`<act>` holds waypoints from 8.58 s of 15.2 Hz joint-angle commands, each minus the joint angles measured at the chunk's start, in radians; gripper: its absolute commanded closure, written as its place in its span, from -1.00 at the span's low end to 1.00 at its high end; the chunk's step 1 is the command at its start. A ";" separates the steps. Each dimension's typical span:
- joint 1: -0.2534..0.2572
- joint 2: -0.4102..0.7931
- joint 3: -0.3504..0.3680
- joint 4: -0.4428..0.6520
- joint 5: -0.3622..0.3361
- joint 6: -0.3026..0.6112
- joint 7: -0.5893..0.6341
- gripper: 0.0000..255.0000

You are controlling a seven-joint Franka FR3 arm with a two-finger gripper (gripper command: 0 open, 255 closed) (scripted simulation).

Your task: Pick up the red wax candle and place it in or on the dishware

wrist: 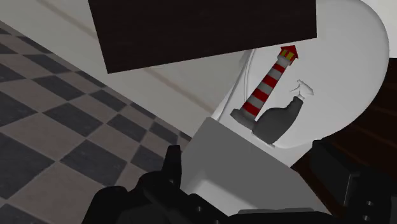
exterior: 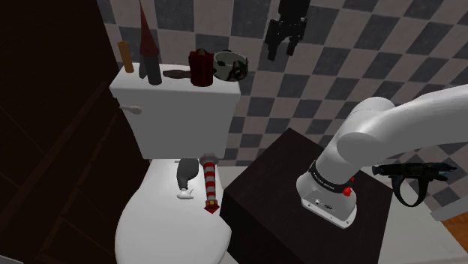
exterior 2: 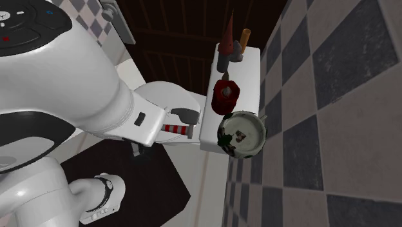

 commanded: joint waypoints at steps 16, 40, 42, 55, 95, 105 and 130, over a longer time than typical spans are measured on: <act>-0.207 0.276 0.495 -0.075 -0.326 0.709 0.723 -1.00; -0.511 0.875 0.882 0.316 -1.247 0.528 1.576 -1.00; -0.511 0.874 0.883 0.316 -1.247 0.528 1.576 -1.00; -0.516 0.856 0.885 0.323 -1.224 0.530 1.550 1.00; -0.612 0.540 0.686 0.461 -0.795 0.646 0.942 1.00; -0.642 0.521 0.620 0.382 -0.802 0.760 0.919 1.00; -0.682 0.574 0.664 0.233 -1.000 0.870 1.163 1.00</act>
